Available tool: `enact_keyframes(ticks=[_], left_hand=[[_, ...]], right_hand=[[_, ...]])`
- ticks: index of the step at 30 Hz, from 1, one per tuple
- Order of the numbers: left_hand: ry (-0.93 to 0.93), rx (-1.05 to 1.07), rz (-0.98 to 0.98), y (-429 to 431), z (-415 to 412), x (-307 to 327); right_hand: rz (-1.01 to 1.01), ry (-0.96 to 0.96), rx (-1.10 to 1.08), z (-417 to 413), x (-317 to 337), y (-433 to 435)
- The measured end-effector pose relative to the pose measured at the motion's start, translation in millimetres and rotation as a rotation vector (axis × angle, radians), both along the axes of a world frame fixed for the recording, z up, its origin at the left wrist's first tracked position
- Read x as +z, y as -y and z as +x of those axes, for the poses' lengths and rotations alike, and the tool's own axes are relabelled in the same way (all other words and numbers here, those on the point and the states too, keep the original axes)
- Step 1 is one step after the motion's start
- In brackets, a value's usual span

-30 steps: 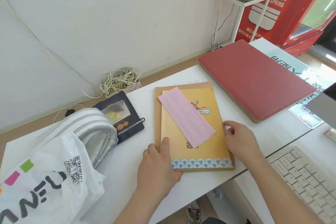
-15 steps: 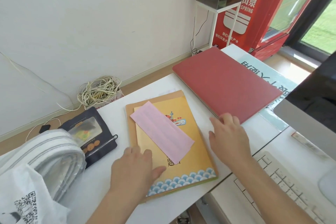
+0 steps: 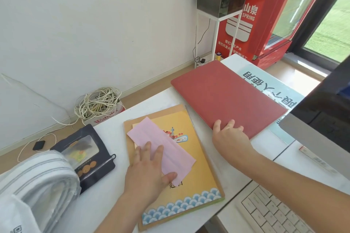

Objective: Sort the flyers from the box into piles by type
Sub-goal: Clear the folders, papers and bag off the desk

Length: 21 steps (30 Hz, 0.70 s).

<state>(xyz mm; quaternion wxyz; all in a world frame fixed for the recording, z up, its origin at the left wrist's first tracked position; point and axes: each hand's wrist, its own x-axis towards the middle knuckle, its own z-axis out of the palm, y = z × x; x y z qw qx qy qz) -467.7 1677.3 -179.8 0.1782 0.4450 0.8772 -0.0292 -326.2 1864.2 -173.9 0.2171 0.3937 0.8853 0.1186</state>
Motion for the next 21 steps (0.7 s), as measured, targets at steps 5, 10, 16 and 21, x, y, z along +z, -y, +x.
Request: enact_keyframes(ticks=[5,10,16,21], left_hand=[[0.050,0.016,0.050,5,-6,1],[0.085,0.293,0.292,25,-9,-2],[0.345,0.690,0.409,24,-12,12],[0.741,1.018,0.573,16,-34,12]], right_hand=[[-0.008,-0.204,0.124,16,-8,26],[-0.208,-0.472,0.085,10,24,59],[-0.225,-0.506,-0.039,-15,5,86],[-0.224,-0.474,-0.034,-12,-12,98]])
